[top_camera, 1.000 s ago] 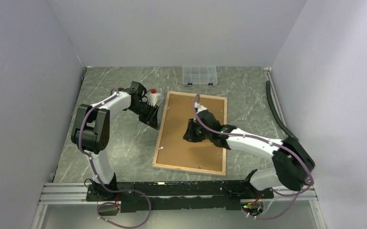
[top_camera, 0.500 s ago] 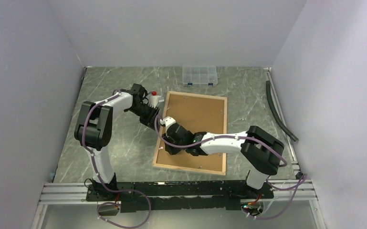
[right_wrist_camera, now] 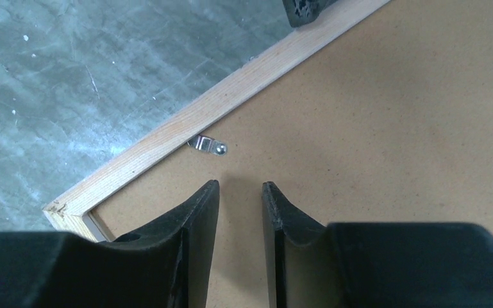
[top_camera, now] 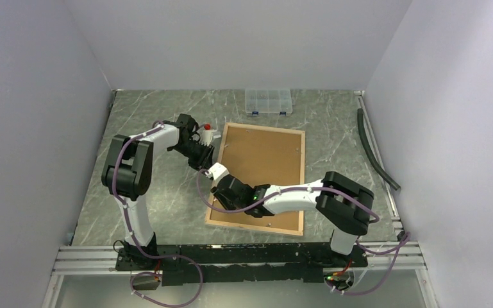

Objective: Put the photo into the frame

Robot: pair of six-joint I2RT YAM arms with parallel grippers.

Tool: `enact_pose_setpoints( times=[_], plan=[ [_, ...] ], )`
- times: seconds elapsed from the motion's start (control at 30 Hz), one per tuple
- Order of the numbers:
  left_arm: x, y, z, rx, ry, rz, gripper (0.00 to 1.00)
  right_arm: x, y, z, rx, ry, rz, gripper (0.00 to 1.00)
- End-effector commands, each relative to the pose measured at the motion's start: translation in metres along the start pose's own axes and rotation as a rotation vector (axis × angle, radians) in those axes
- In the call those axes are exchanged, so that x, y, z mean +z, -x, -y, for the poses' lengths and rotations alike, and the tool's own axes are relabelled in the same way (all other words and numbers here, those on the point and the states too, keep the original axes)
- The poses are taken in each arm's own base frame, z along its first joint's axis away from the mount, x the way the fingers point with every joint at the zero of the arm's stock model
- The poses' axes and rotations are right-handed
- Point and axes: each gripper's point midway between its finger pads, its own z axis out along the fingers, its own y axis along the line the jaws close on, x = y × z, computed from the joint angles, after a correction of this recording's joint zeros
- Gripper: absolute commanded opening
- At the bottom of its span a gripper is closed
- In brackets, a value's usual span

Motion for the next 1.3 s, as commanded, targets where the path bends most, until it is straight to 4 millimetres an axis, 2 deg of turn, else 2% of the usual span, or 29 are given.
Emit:
enact_pose_setpoints(
  times=[0.0, 0.27, 0.6, 1.03, 1.27],
  plan=[
    [0.0, 0.007, 0.003, -0.002, -0.027, 0.022, 0.31, 0.004, 0.018, -0.003, -0.05, -0.012, 0.086, 0.36],
    [-0.002, 0.009, 0.005, -0.011, -0.029, 0.023, 0.3, 0.012, 0.013, -0.016, -0.107, -0.006, 0.089, 0.38],
    [-0.004, 0.008, 0.006, -0.011, -0.022, 0.022, 0.28, 0.02, 0.005, -0.011, -0.11, -0.059, 0.086, 0.37],
    [-0.006, 0.008, 0.01, -0.012, -0.034, 0.023, 0.27, 0.026, 0.007, -0.004, -0.087, -0.112, 0.111, 0.26],
    [-0.006, 0.007, 0.01, -0.009, -0.035, 0.02, 0.26, 0.03, 0.01, -0.007, -0.079, -0.106, 0.119, 0.25]
  ],
)
